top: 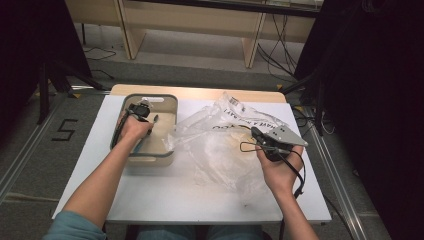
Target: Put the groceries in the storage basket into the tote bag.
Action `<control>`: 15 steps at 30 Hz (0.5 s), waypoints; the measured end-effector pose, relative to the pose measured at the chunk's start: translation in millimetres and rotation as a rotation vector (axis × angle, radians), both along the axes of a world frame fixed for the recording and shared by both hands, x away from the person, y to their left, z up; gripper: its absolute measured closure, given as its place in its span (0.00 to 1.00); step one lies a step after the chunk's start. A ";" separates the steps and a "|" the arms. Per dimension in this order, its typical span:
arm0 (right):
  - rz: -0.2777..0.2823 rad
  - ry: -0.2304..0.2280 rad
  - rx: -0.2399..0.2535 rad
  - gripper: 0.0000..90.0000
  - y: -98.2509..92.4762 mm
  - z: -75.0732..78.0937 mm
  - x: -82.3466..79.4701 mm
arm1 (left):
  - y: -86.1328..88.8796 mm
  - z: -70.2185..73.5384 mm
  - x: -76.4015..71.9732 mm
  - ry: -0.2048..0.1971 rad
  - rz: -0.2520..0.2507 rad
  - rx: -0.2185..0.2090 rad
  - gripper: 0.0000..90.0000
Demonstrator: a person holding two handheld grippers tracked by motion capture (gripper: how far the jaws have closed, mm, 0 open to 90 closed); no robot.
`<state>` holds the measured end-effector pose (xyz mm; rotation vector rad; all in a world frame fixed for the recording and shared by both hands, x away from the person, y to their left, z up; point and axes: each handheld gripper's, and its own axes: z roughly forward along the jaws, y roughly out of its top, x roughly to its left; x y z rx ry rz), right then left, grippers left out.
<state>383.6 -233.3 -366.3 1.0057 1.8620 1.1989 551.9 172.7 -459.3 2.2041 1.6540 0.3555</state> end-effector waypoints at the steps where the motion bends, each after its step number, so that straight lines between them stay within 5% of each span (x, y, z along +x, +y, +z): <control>1: 0.000 0.001 0.000 1.00 0.0 0.1 -0.1 | -0.3 0.5 -0.2 -0.004 0.001 -0.001 0.87; 15: -0.001 0.001 0.001 1.00 0.4 0.0 -0.2 | 1.7 11.6 -4.4 -0.072 0.005 -0.053 0.87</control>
